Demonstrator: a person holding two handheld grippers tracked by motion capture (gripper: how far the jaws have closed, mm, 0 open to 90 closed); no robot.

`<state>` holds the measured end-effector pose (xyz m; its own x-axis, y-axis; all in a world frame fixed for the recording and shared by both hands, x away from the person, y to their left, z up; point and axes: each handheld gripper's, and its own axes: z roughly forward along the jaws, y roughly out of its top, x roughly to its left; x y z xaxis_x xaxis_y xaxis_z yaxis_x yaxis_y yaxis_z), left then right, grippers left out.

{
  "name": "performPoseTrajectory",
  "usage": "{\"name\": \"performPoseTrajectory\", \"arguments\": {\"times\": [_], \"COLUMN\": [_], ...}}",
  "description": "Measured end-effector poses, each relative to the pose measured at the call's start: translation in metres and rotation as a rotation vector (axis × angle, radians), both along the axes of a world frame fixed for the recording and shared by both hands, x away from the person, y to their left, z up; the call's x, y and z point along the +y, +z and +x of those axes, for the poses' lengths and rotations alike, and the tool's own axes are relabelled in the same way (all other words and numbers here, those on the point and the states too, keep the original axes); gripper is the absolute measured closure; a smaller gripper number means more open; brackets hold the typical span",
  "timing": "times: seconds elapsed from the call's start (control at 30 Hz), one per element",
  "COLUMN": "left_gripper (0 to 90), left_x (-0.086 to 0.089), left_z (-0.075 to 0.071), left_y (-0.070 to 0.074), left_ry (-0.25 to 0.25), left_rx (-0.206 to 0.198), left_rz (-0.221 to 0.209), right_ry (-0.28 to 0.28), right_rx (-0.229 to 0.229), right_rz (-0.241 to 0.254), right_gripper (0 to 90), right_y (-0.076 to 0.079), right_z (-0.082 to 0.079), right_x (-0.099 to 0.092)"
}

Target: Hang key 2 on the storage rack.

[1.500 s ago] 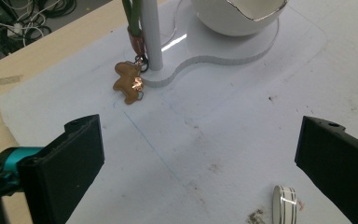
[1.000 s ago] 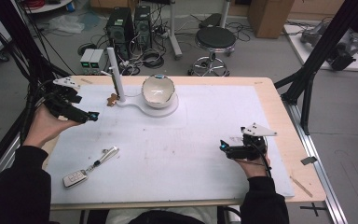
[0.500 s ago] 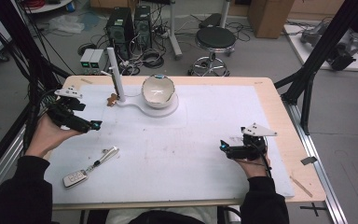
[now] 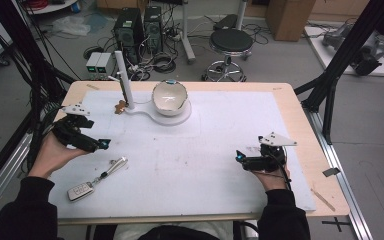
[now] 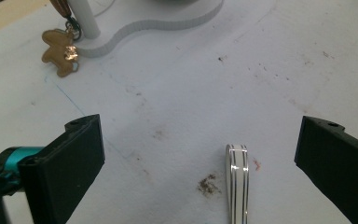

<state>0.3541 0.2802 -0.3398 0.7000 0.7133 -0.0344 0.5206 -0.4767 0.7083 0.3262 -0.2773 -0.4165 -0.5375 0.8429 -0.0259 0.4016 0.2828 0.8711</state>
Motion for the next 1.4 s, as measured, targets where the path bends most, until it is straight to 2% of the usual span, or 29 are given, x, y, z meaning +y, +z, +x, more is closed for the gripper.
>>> {"name": "performPoseTrajectory", "arguments": {"times": [0.23, 0.6, 0.9, 0.97, 1.0, 1.07, 1.17, 1.23, 1.33, 1.4], "left_gripper": [3.1, 3.4, 12.2, 15.8, 18.4, 25.7, 30.7, 34.7, 35.5, 36.0], "left_x": [0.003, -0.011, -0.026, -0.027, -0.03, -0.032, -0.035, -0.038, -0.041, -0.043], "left_z": [-0.006, -0.013, -0.016, -0.016, -0.017, -0.017, -0.017, -0.015, -0.014, -0.014], "left_y": [-0.012, -0.034, -0.051, -0.052, -0.055, -0.058, -0.061, -0.066, -0.07, -0.072], "left_ry": [0.005, -0.025, -0.072, -0.072, -0.067, -0.079, -0.079, -0.074, -0.076, -0.09], "left_rx": [0.018, 0.075, 0.117, 0.12, 0.117, 0.128, 0.134, 0.166, 0.183, 0.179], "left_rz": [-0.01, 0.02, 0.052, 0.056, 0.08, 0.08, 0.078, 0.077, 0.082, 0.1], "right_ry": [0.002, 0.002, 0.001, 0.002, 0.002, 0.002, 0.002, 0.003, 0.003, 0.001], "right_rx": [-0.003, 0.002, 0.001, 0.001, 0.001, 0.001, 0.0, 0.0, -0.004, -0.002], "right_rz": [-0.004, -0.007, -0.01, -0.009, -0.008, -0.009, -0.009, -0.007, -0.009, -0.008], "right_gripper": [0.8, 0.8, 0.9, 0.8, 0.8, 0.9, 0.9, 0.9, 0.9, 0.9], "right_y": [0.0, -0.001, -0.001, -0.001, -0.001, -0.001, -0.001, -0.001, 0.0, 0.0], "right_z": [0.0, 0.0, 0.0, 0.0, 0.0, 0.0, 0.0, 0.0, 0.0, 0.0], "right_x": [0.0, 0.001, 0.001, 0.0, 0.0, 0.001, 0.0, 0.0, 0.0, 0.0]}}
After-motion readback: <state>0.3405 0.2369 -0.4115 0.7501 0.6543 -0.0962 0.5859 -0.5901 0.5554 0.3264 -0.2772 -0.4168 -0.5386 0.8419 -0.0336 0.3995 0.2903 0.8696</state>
